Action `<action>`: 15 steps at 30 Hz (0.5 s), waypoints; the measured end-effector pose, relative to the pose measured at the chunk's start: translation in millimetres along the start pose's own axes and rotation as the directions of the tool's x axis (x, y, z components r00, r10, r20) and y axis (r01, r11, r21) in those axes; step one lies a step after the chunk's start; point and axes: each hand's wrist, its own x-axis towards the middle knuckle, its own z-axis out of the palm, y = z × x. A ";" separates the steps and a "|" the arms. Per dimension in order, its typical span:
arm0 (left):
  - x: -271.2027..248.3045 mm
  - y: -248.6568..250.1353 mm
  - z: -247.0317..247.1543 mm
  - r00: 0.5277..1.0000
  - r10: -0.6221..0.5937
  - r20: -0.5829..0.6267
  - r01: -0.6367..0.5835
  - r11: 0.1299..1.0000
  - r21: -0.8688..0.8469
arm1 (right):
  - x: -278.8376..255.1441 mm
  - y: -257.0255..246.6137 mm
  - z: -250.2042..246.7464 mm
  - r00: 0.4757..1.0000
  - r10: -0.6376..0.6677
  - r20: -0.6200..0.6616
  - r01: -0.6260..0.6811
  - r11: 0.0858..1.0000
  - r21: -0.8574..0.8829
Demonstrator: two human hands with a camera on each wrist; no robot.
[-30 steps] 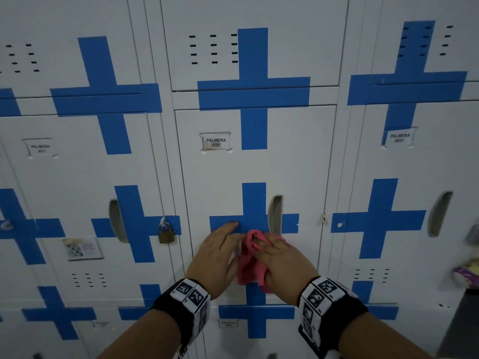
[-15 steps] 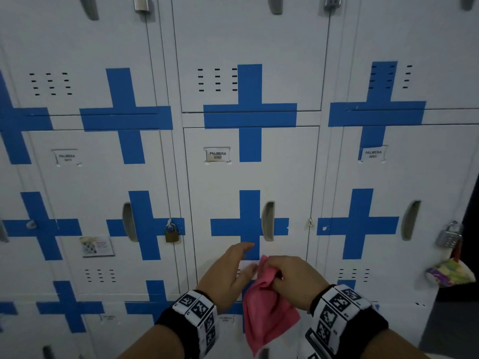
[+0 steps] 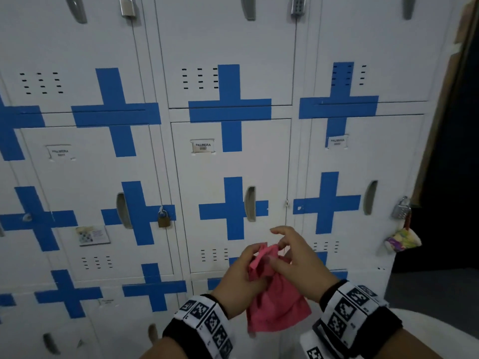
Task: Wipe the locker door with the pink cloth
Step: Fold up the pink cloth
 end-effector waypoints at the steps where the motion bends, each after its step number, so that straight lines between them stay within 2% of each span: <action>1: -2.0 4.2 5.8 1.000 0.001 0.001 -0.001 0.999 -0.038 | -8.6 1.8 -5.6 1.000 0.023 -0.007 -0.023 1.000 0.001; 6: -12.3 19.6 40.4 0.996 0.056 0.063 -0.048 0.991 -0.127 | -62.3 16.0 -38.0 0.983 0.173 0.057 -0.178 0.980 0.094; 9: -16.0 22.4 68.4 0.994 0.068 0.086 -0.051 0.980 -0.190 | -96.3 28.2 -55.5 0.978 0.195 0.070 -0.200 0.977 0.074; 12: -19.3 19.5 99.5 0.992 0.064 0.113 -0.038 0.975 -0.217 | -126.9 40.9 -71.0 0.976 0.213 -0.036 -0.215 0.975 -0.057; 15: -22.2 15.1 129.8 0.989 0.028 0.144 -0.002 0.984 -0.176 | -154.8 53.0 -88.9 0.957 0.253 -0.140 -0.264 0.962 -0.066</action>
